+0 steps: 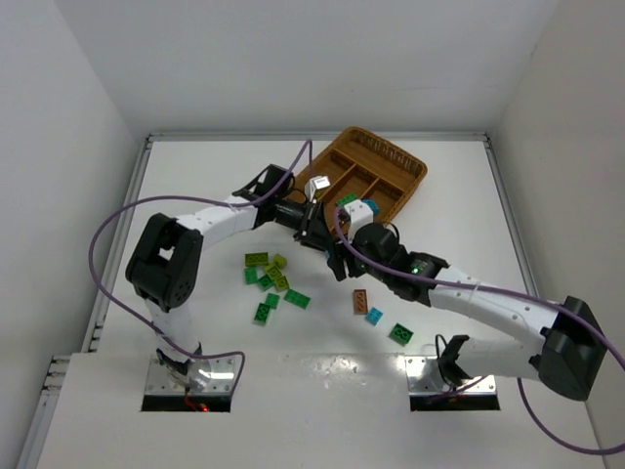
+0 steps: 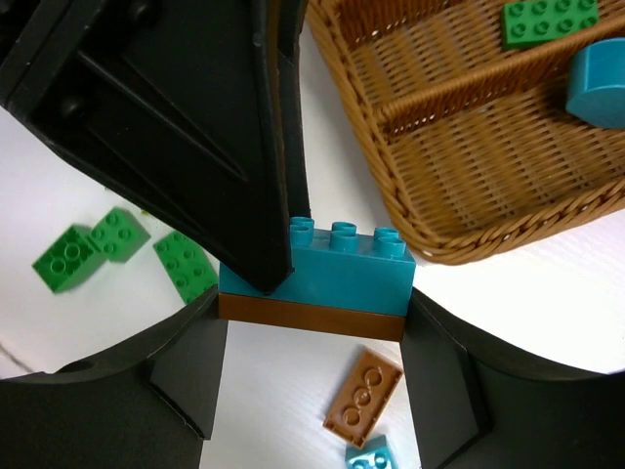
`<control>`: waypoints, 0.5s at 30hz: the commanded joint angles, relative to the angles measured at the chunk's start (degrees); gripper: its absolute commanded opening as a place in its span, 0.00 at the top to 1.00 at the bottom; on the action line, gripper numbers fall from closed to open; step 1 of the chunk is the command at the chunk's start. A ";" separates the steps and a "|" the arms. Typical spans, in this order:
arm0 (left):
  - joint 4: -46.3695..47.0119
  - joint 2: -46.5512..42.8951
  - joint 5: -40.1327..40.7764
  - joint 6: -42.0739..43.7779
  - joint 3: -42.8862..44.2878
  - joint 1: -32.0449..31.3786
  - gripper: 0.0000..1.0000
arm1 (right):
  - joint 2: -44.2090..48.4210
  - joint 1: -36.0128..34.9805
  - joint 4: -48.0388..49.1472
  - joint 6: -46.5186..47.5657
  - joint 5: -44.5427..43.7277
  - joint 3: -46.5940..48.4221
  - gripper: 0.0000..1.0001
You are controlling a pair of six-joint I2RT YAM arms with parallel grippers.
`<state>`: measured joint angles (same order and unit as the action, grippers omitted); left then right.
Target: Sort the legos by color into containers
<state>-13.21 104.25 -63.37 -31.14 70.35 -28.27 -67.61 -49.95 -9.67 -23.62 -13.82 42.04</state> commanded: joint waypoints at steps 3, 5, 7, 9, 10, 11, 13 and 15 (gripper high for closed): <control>3.46 -2.65 7.12 -2.88 2.87 4.98 1.00 | -0.50 -0.32 -1.93 -0.73 -3.57 2.34 0.49; 1.71 -2.65 8.96 -1.92 4.00 5.50 1.00 | -1.99 -0.32 -1.93 -0.73 -4.71 2.87 0.49; -1.71 -2.65 10.37 0.45 5.06 5.51 1.00 | -2.69 -0.32 -2.55 -0.73 -6.21 3.57 0.49; -3.22 -2.65 11.69 1.69 5.85 5.51 1.00 | -2.70 -0.32 -2.55 -0.73 -7.00 4.19 0.49; -3.75 -2.65 12.48 1.69 6.46 5.51 1.00 | -3.22 -0.32 -2.55 -0.73 -7.70 4.19 0.49; -5.32 -2.65 13.09 3.08 7.25 5.51 1.00 | -3.23 -0.32 -3.15 -0.73 -7.71 4.71 0.49; -6.56 -2.04 14.94 3.71 7.87 6.12 1.00 | -3.83 -0.32 -3.68 -0.73 -9.11 5.41 0.49; -7.18 -2.03 15.47 4.24 8.40 6.12 1.00 | -4.37 -0.32 -4.21 -0.73 -9.82 5.42 0.49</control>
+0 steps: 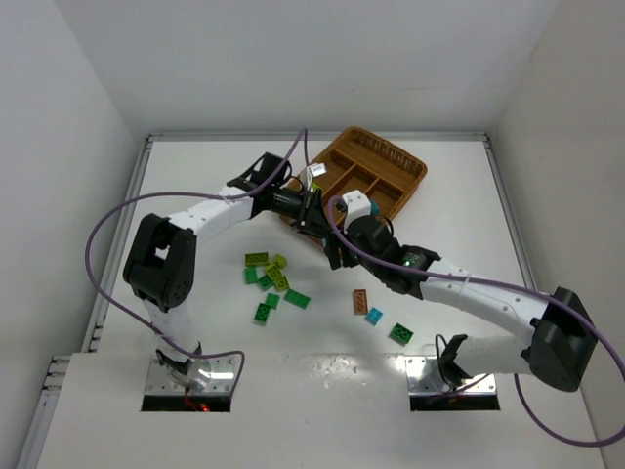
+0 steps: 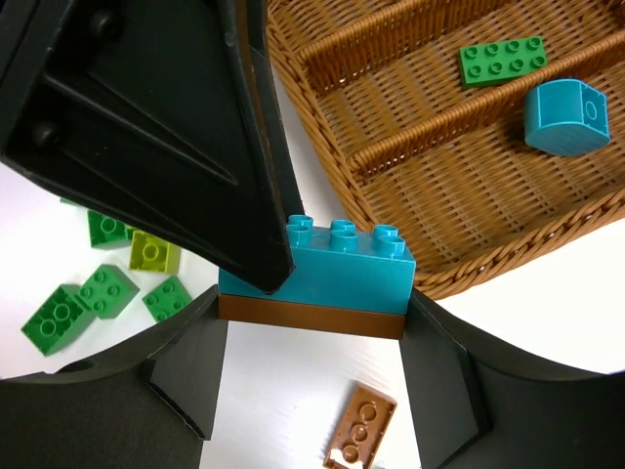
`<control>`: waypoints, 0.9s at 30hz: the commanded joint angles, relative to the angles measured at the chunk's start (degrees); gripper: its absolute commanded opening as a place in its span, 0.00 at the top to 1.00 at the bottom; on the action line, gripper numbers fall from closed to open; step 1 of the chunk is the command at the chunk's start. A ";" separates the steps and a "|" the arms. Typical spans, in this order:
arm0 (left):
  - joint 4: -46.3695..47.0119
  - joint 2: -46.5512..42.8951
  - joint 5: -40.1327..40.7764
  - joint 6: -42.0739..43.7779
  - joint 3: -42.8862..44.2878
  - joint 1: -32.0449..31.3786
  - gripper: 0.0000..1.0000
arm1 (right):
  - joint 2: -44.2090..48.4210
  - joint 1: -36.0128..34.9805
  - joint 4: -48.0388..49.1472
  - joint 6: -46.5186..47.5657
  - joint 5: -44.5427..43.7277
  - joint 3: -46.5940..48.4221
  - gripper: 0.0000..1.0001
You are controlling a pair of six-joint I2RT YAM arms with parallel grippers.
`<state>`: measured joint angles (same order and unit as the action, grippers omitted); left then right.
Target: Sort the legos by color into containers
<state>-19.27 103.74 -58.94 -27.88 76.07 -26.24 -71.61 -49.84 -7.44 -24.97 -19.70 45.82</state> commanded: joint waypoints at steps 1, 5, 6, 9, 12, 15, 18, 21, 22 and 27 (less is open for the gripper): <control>-1.12 -1.01 11.73 0.98 2.68 4.61 1.00 | -0.37 -0.43 -6.44 0.63 -4.63 1.64 0.49; -1.74 -0.48 12.62 0.98 3.20 4.62 1.00 | -0.37 -0.43 -6.44 0.63 -4.64 1.64 0.49; -1.74 -0.47 13.23 0.98 3.20 4.62 1.00 | -0.37 -0.43 -6.44 0.63 -4.64 1.64 0.49; -2.35 -0.47 13.85 0.98 3.73 5.15 1.00 | -0.37 -0.43 -5.92 0.63 -5.17 1.64 0.49; -2.35 0.05 14.38 1.51 4.35 5.15 1.00 | -0.37 0.10 -5.13 0.63 -5.17 1.12 0.49; -2.35 0.58 12.10 2.03 5.40 5.15 1.00 | -0.37 0.10 -3.11 0.63 -3.67 0.50 0.47; -2.35 1.10 10.60 2.04 5.92 5.15 1.00 | -0.89 1.42 -0.30 0.63 4.73 -0.03 0.45; -2.88 1.11 10.07 2.04 5.93 5.15 1.00 | -1.60 2.91 0.85 0.10 9.31 -0.03 0.43; -2.88 1.11 10.07 2.04 5.93 5.15 1.00 | -2.29 3.43 0.85 0.10 9.33 -0.03 0.43; -2.88 1.11 10.07 2.04 5.93 5.15 1.00 | -5.02 3.97 0.24 0.10 11.18 3.04 0.37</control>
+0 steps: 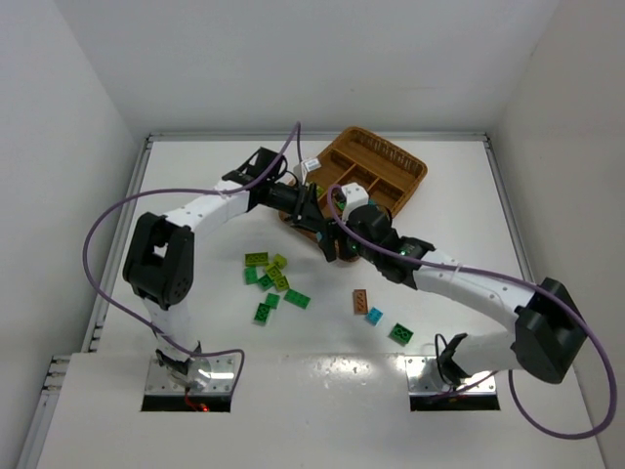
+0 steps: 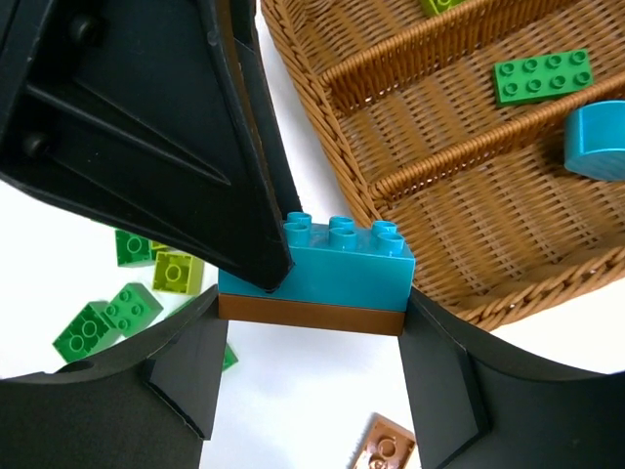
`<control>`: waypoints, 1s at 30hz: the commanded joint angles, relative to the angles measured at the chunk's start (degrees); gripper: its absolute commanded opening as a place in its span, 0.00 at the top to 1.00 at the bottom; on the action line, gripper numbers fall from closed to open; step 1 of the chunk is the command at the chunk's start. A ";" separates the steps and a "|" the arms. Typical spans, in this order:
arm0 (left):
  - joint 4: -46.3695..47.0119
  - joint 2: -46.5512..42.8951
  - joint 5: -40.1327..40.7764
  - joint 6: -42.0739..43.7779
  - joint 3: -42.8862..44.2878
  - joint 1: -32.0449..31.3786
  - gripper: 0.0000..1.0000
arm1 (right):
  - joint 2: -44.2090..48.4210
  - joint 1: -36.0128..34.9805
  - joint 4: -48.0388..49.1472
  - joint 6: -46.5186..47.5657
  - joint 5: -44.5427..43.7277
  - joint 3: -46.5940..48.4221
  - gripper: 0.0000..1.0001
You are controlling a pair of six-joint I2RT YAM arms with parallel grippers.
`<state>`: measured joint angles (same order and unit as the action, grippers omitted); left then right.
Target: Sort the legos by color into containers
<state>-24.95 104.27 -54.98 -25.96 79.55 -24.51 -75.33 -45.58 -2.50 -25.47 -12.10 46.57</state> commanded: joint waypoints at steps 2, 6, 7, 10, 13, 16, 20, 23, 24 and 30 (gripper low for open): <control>2.80 0.58 6.64 0.12 2.45 3.42 1.00 | -2.01 -0.30 -5.32 0.60 3.05 2.82 0.32; 2.80 0.06 6.64 0.12 2.45 3.42 1.00 | -3.24 -0.30 -5.32 0.60 1.38 4.23 0.22; 2.80 0.06 6.64 0.12 2.45 3.42 1.00 | -3.85 -0.30 -5.84 0.60 1.38 4.23 0.19; 2.80 0.06 6.64 0.12 2.45 3.42 1.00 | -3.86 -0.30 -5.85 0.60 0.85 4.76 0.16; 2.80 0.06 5.50 0.12 2.45 3.42 1.00 | -3.86 -0.30 -5.32 0.60 0.85 4.76 0.15; 2.80 0.58 4.97 0.12 2.45 3.42 1.00 | -4.39 -0.30 -4.79 0.60 0.85 4.76 0.11; 2.80 0.58 3.13 0.64 2.45 3.42 1.00 | -6.06 -0.30 -0.67 1.13 2.78 5.29 0.10; 2.28 0.58 2.60 0.64 2.45 3.42 1.00 | -7.54 0.23 1.53 1.66 3.39 5.99 0.10; 2.27 0.58 1.99 0.64 2.45 3.42 1.00 | -8.33 0.23 2.14 1.66 3.40 6.51 0.10; 2.27 0.58 1.98 0.64 2.45 3.42 1.00 | -10.36 1.29 6.71 1.66 3.40 7.05 0.10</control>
<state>-23.51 104.68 -51.29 -25.76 79.99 -21.06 -85.08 -44.80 -1.39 -24.36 -9.06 51.07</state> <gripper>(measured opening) 0.404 0.897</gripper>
